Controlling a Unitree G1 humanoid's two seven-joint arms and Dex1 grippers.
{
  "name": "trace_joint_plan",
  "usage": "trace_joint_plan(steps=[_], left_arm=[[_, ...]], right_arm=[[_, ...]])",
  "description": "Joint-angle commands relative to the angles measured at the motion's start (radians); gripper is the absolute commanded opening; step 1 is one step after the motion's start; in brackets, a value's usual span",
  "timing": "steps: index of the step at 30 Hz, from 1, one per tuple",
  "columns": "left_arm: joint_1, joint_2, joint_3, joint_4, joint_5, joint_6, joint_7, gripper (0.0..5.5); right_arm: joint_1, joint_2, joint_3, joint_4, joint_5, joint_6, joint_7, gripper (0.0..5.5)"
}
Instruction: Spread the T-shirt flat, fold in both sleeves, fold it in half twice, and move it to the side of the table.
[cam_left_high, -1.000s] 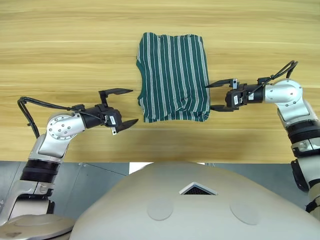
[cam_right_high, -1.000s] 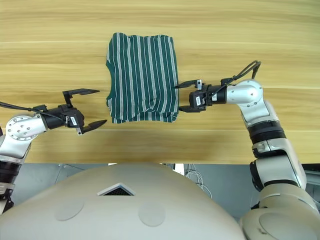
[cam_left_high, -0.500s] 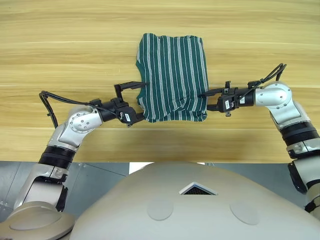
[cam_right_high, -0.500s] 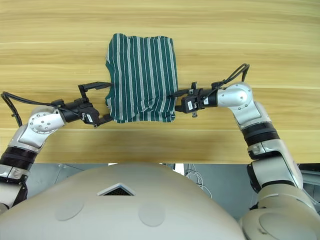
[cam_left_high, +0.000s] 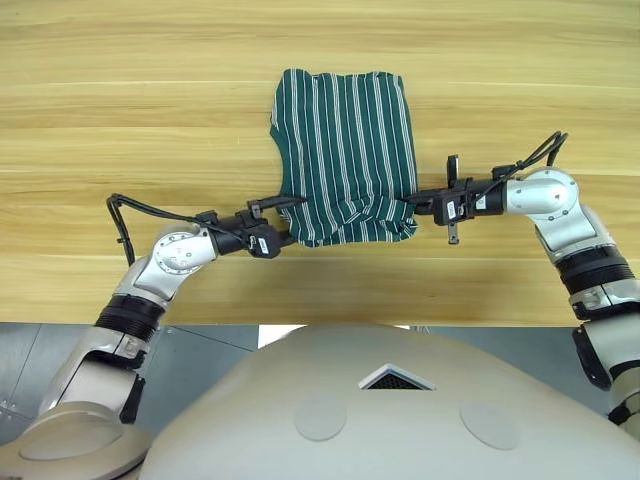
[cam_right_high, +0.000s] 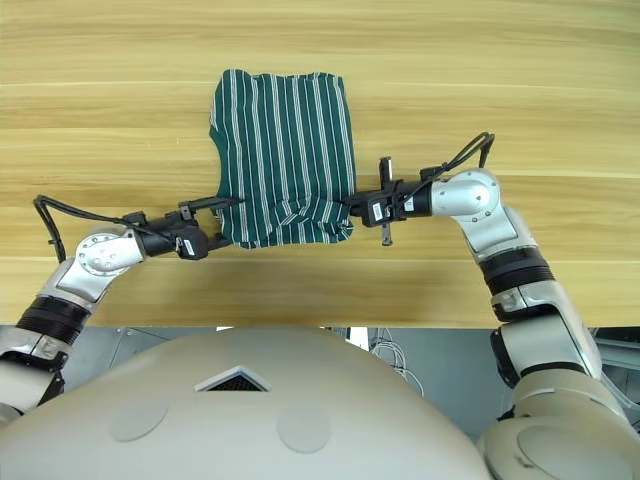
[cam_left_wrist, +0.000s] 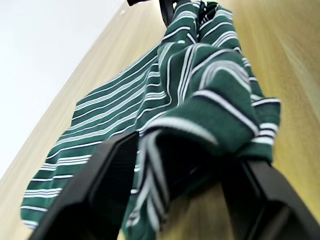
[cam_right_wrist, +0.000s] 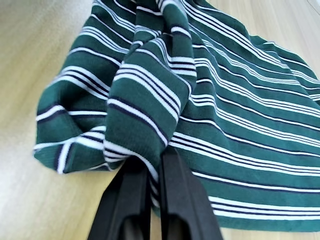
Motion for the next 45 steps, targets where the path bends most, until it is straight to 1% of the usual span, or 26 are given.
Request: trace_joint_plan(steps=[1, 2, 3, 8, 9, 13, 16, 19, 22, 26, 29, 32, 34, 37, 39, 42, 45], left_arm=[[-0.012, -0.014, -0.018, 0.061, 0.005, -0.013, -0.018, 1.78], [-0.014, -0.016, -0.019, 0.068, 0.002, -0.020, -0.019, 1.59], [-0.015, -0.016, -0.019, 0.075, -0.001, -0.026, -0.019, 1.53], [-0.017, -0.005, -0.006, 0.078, -0.044, -0.035, -0.029, 0.79], [-0.015, -0.001, -0.003, 0.073, -0.057, -0.031, -0.035, 0.71], [-0.002, 0.014, 0.009, 0.045, -0.122, -0.019, -0.063, 0.04], [0.016, 0.021, 0.015, 0.012, -0.191, 0.005, -0.101, 0.00], [0.045, 0.028, 0.020, -0.033, -0.268, 0.033, -0.147, 0.00], [0.113, 0.062, 0.032, -0.132, -0.355, 0.069, -0.192, 0.00], [0.223, 0.137, 0.094, -0.321, -0.485, 0.148, -0.221, 0.00], [0.185, 0.127, 0.110, -0.347, -0.511, 0.252, -0.233, 0.00], [0.058, 0.087, 0.118, -0.286, -0.552, 0.400, -0.271, 0.00], [-0.062, 0.052, 0.134, -0.215, -0.580, 0.497, -0.302, 0.00], [-0.278, -0.033, 0.126, -0.028, -0.537, 0.620, -0.330, 0.00], [-0.373, -0.082, 0.116, 0.093, -0.494, 0.654, -0.332, 0.00], [-0.460, -0.142, 0.123, 0.252, -0.432, 0.654, -0.333, 0.00], [-0.533, -0.220, 0.121, 0.399, -0.384, 0.638, -0.324, 0.00]], right_arm=[[-0.007, 0.015, 0.010, 0.015, -0.004, 0.014, 0.013, 0.05], [-0.007, 0.017, 0.009, 0.017, -0.002, 0.015, 0.015, 0.05], [-0.008, 0.019, 0.008, 0.019, -0.001, 0.016, 0.015, 0.05], [-0.013, 0.021, -0.001, 0.035, 0.004, 0.018, 0.017, 0.04], [-0.014, 0.020, -0.002, 0.038, 0.006, 0.019, 0.017, 0.04], [-0.018, 0.021, -0.004, 0.051, 0.012, 0.021, 0.022, 0.04], [-0.017, 0.024, -0.008, 0.046, 0.057, 0.043, 0.056, 0.04], [0.006, 0.010, -0.020, 0.002, 0.173, 0.107, 0.153, 0.04], [0.095, -0.058, -0.042, -0.150, 0.359, 0.231, 0.301, 0.04], [0.224, -0.146, -0.072, -0.299, 0.467, 0.326, 0.400, 0.04], [0.197, -0.144, -0.079, -0.315, 0.499, 0.399, 0.446, 0.04], [0.080, -0.103, -0.079, -0.230, 0.550, 0.490, 0.500, 0.04], [-0.006, -0.078, -0.074, -0.129, 0.597, 0.543, 0.510, 0.04], [-0.151, -0.008, -0.078, 0.128, 0.614, 0.568, 0.510, 0.04], [-0.238, 0.030, -0.087, 0.272, 0.611, 0.575, 0.510, 0.04], [-0.339, 0.075, -0.091, 0.450, 0.580, 0.562, 0.510, 0.03], [-0.400, 0.122, -0.123, 0.622, 0.531, 0.526, 0.510, 0.03]])
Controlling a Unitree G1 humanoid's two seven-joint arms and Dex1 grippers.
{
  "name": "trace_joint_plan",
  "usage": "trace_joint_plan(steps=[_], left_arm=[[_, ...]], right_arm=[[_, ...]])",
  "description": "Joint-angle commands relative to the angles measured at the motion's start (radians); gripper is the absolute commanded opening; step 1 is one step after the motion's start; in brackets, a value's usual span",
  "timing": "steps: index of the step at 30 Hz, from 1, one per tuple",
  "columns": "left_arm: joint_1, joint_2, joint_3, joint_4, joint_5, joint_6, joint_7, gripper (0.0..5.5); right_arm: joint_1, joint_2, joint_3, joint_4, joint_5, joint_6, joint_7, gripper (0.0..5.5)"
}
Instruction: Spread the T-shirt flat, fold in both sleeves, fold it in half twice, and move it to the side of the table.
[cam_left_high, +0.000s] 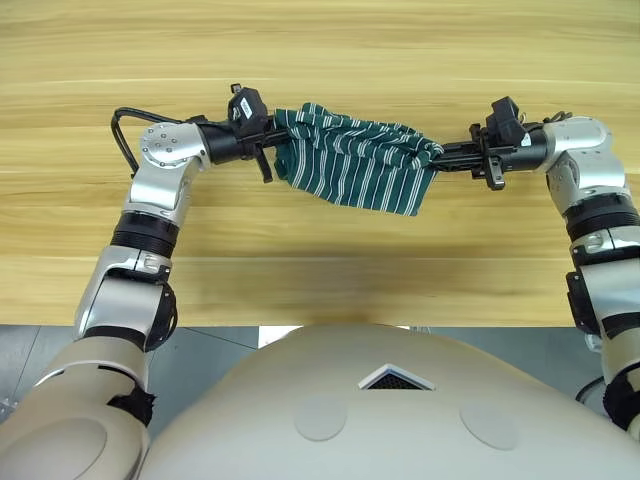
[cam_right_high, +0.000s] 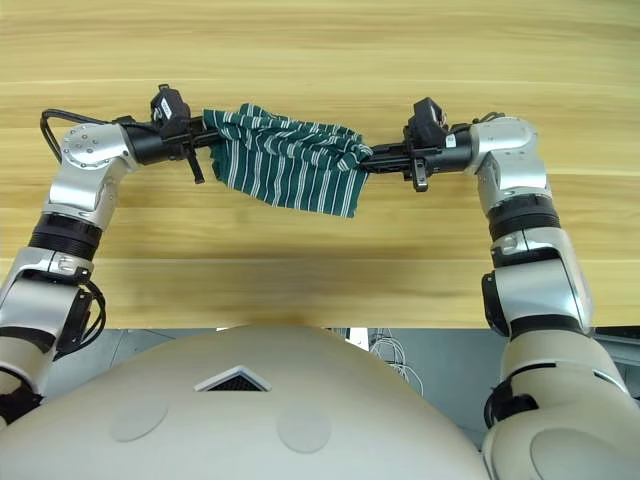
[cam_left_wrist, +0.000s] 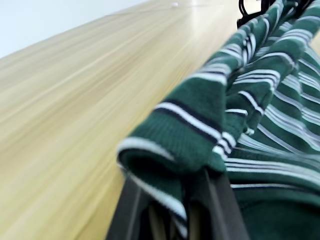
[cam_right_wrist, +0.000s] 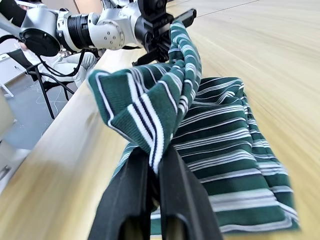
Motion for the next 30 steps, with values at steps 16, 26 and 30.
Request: trace_joint_plan(steps=[16, 26, 30], left_arm=[[-0.207, -0.100, 0.159, 0.347, 0.098, 0.201, -0.010, 2.06], [-0.215, -0.189, 0.563, 0.219, -0.169, 0.158, 0.280, 3.90], [0.086, -0.261, 0.550, -0.138, -0.072, -0.044, 0.379, 4.32]], right_arm=[[-0.050, 0.084, -0.303, 0.257, -0.195, -0.303, -0.171, 2.33], [0.159, 0.147, -0.359, -0.210, -0.191, -0.463, -0.395, 3.78], [0.424, 0.082, -0.231, -0.672, -0.069, -0.301, -0.242, 3.78]])
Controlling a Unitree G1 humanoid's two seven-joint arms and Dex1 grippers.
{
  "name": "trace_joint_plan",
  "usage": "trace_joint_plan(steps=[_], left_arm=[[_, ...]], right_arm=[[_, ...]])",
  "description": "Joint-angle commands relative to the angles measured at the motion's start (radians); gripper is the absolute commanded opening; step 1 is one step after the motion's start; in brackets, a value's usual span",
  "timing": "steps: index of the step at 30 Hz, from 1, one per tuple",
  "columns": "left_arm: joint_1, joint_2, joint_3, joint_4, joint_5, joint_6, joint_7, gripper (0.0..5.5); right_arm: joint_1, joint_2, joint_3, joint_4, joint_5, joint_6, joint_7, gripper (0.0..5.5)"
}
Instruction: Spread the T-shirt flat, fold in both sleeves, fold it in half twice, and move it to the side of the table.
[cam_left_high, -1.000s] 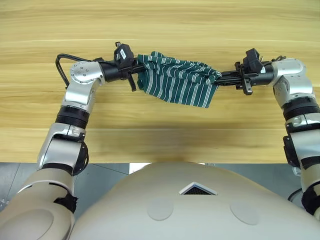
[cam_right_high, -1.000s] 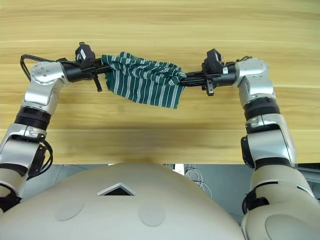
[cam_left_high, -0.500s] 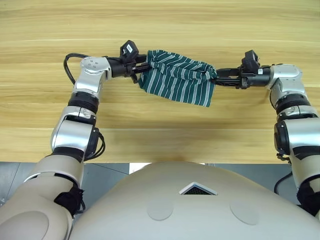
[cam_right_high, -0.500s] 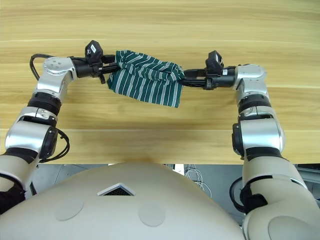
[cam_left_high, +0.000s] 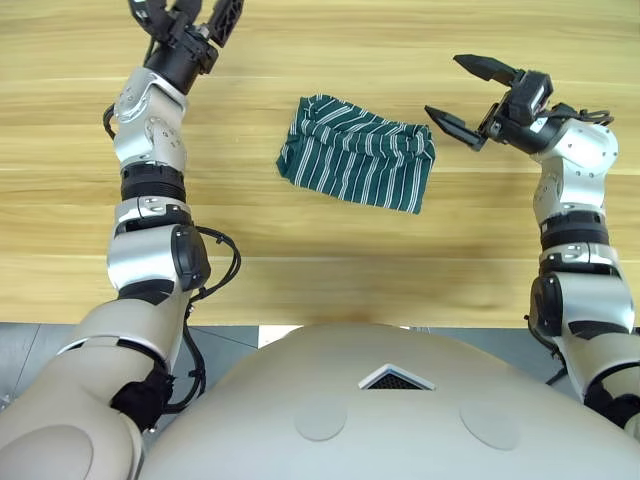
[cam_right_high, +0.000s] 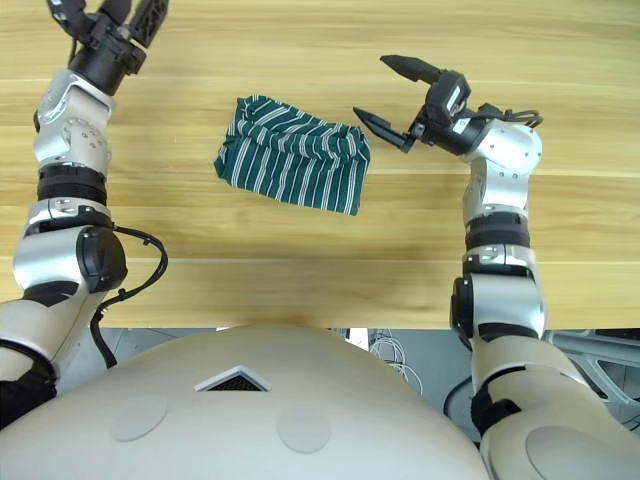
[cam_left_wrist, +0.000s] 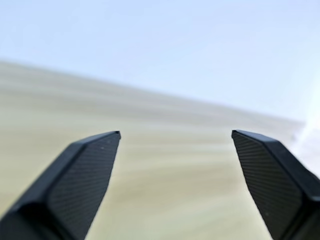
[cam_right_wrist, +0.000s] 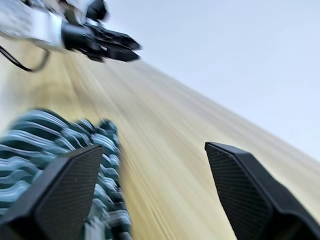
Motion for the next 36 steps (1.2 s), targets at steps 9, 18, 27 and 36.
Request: trace_joint_plan(steps=[9, 18, 27, 36], left_arm=[[0.722, -0.213, -0.193, -0.656, 0.492, -0.406, 0.426, 4.32], [0.757, -0.221, -0.284, -0.707, 0.590, -0.393, 0.523, 4.32], [0.774, -0.222, -0.359, -0.701, 0.582, -0.388, 0.537, 4.32], [0.732, -0.218, -0.449, -0.555, 0.633, -0.364, 0.539, 4.32]], right_arm=[[0.257, -0.030, 0.330, -0.511, -0.194, 0.374, -0.092, 3.78], [0.087, 0.049, 0.369, -0.252, -0.360, 0.536, -0.272, 3.78], [-0.112, 0.131, 0.237, -0.084, -0.250, 0.641, -0.299, 3.78], [-0.168, 0.146, 0.223, -0.009, -0.261, 0.657, -0.310, 3.78]])
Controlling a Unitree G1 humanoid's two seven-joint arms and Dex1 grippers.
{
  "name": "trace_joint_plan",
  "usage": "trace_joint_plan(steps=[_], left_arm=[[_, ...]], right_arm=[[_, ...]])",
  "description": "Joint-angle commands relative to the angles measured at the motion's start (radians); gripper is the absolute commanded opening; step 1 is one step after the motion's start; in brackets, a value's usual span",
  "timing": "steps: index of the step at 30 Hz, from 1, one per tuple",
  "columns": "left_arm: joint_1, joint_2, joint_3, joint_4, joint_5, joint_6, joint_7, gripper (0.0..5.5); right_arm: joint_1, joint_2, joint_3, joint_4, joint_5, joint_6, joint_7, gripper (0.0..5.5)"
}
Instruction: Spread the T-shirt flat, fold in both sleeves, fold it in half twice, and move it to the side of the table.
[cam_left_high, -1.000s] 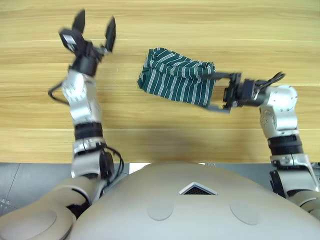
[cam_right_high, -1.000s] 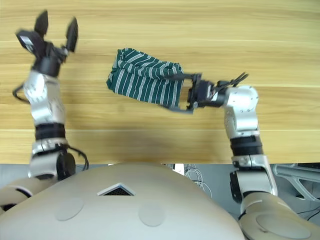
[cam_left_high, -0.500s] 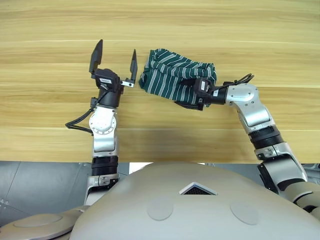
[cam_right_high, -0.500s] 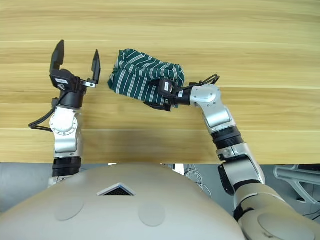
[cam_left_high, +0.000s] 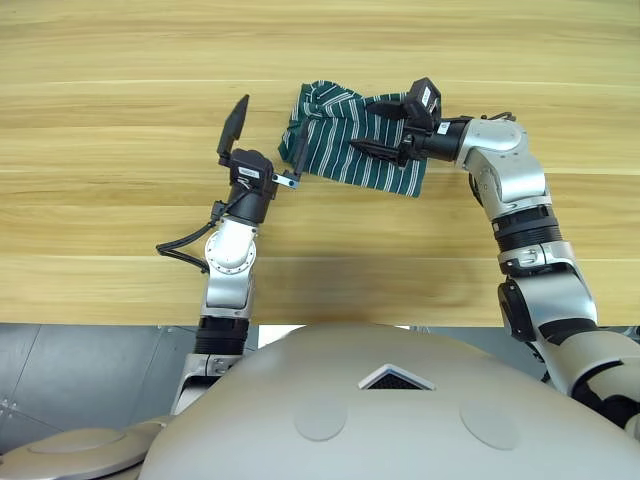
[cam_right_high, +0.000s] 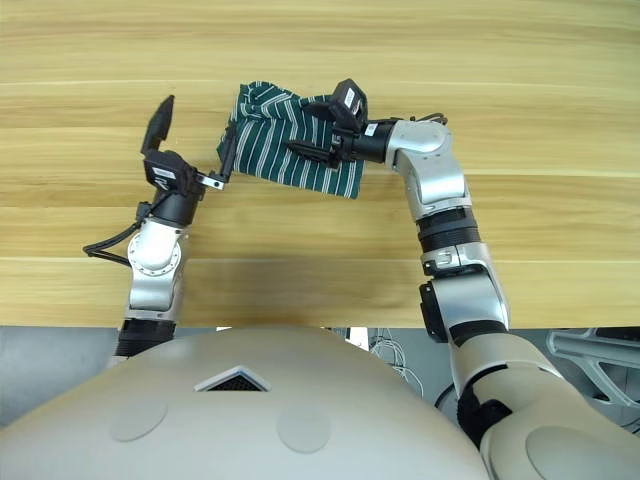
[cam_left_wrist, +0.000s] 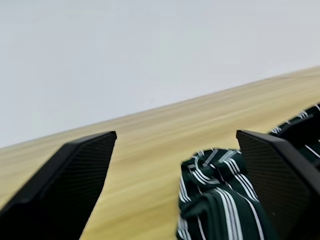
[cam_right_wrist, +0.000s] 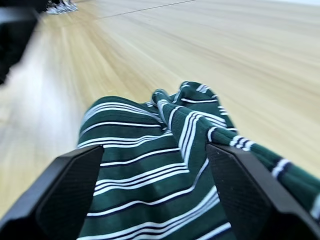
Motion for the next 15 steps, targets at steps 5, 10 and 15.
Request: trace_joint_plan(steps=[5, 10, 15], left_arm=[[-0.045, 0.013, -0.027, 0.096, 0.032, 0.014, 0.022, 4.32], [-0.078, 0.020, -0.007, 0.167, 0.026, 0.019, 0.043, 4.32], [-0.085, 0.032, 0.002, 0.181, 0.020, 0.011, 0.053, 4.32]], right_arm=[[-0.088, 0.016, 0.022, 0.172, -0.138, -0.194, -0.113, 3.78], [-0.140, 0.000, 0.053, 0.334, -0.242, -0.343, -0.170, 3.78], [-0.145, 0.000, 0.052, 0.450, -0.270, -0.406, -0.158, 3.78]])
